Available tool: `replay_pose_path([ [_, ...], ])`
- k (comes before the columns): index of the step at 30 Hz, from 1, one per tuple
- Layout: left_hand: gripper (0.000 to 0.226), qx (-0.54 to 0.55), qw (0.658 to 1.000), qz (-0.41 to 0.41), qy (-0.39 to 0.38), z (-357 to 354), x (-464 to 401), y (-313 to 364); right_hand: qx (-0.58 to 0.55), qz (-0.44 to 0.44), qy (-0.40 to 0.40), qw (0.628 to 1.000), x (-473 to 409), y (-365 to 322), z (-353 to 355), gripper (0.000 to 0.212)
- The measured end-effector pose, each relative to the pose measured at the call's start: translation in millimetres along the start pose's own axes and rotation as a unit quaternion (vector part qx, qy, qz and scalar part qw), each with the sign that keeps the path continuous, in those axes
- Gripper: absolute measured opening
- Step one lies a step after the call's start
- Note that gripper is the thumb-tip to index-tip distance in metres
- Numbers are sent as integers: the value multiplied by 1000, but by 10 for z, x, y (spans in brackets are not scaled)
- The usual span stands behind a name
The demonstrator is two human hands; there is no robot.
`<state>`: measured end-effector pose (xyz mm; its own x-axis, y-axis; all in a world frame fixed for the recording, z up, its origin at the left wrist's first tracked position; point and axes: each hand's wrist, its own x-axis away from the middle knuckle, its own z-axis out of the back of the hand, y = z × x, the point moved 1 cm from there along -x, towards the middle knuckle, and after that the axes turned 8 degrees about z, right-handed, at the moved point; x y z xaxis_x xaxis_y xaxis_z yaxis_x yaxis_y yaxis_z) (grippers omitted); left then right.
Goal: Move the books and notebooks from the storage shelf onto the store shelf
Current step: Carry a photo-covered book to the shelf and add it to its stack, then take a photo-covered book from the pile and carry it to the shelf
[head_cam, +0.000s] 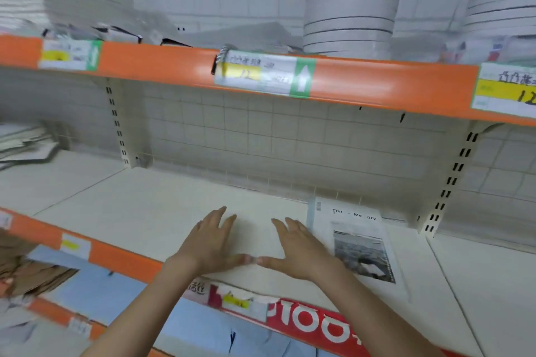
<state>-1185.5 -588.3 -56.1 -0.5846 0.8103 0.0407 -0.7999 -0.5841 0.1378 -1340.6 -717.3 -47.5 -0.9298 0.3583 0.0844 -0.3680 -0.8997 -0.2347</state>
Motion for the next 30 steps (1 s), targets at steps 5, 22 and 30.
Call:
replay_pose_path([
  [5, 154, -34, 995, 80, 52, 175, 235, -870, 13, 90, 8, 996, -519, -715, -69, 97],
  [22, 124, -78, 960, 255, 90, 531, 1382, -3776, -18, 269, -12, 963, -1981, -3536, -590, 92],
  [30, 135, -91, 944, 306, 83, 600, 1673, -4544, -13, 300, -20, 954, -2248, -4266, -762, 90],
])
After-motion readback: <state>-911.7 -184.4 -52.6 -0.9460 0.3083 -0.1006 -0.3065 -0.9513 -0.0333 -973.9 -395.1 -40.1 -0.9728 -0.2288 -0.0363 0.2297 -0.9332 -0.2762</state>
